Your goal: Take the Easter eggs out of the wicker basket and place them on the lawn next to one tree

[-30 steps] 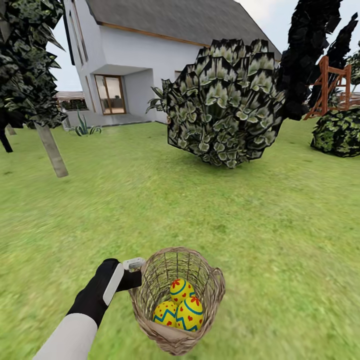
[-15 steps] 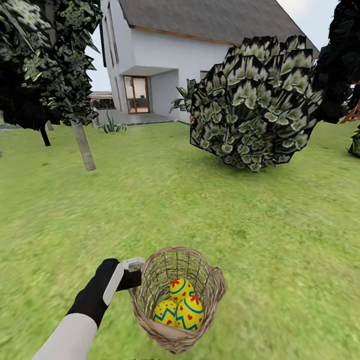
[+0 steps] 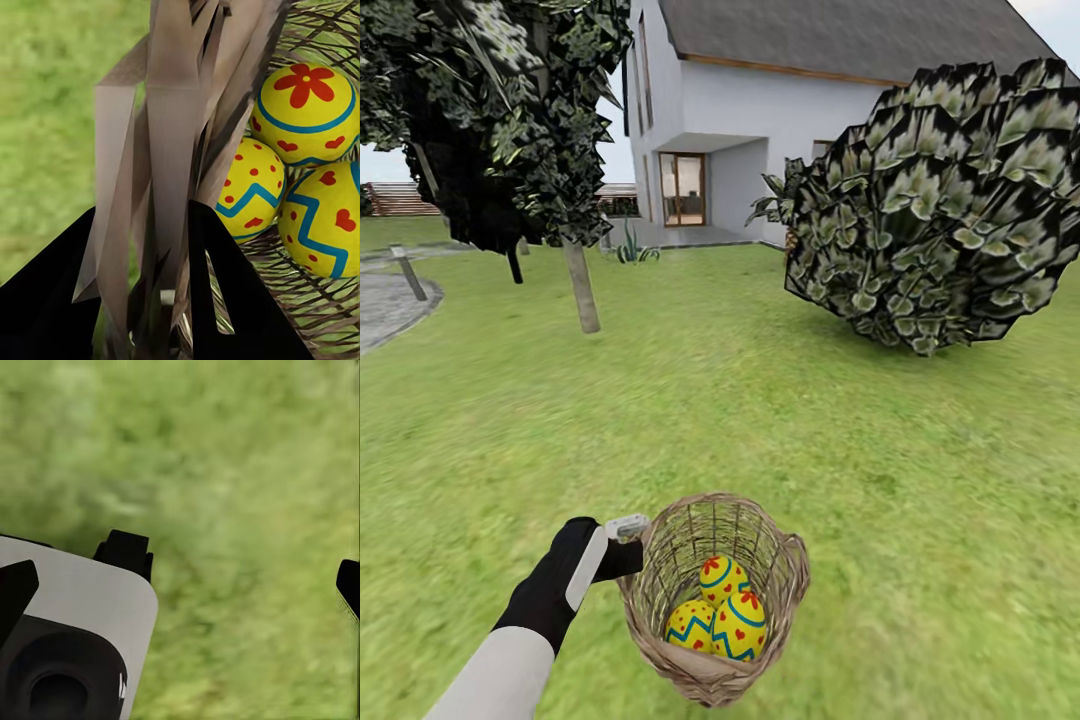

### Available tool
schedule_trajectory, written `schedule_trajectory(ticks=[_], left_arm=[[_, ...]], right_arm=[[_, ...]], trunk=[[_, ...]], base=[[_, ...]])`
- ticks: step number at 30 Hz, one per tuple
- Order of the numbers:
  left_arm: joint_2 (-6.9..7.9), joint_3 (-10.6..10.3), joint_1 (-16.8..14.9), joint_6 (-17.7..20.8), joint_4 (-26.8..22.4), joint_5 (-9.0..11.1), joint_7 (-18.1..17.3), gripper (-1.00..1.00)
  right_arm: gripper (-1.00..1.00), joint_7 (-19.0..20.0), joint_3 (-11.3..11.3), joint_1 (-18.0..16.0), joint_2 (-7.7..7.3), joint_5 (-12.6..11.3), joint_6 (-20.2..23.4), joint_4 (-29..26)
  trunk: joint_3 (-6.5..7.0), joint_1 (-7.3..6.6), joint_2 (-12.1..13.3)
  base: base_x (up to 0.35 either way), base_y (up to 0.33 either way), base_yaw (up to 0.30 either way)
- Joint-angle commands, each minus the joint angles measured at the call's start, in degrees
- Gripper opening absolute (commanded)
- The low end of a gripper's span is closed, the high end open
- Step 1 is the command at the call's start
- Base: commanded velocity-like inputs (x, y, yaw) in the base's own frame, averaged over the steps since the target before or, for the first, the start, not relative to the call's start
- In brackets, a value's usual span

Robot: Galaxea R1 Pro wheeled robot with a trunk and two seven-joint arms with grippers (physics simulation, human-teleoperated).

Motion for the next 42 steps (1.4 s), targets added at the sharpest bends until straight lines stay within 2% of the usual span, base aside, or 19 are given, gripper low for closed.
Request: schedule_trajectory(ticks=[1,42], left_arm=[[-0.06,0.16,-0.04,0.11,-0.05,1.4,0.51,-1.0],[-0.02,0.47,-0.04,0.11,-0.05,1.4,0.54,-1.0]], right_arm=[[1.0,0.17,-0.46,-0.05,-0.03,0.42,-0.13,0.07],[1.0,0.17,-0.46,-0.05,0.01,0.42,-0.09,0.07]], trunk=[[-0.05,-0.01,-0.03],[-0.05,-0.01,-0.03]], base=[[0.0,0.0,0.292],[0.0,0.0,0.292]])
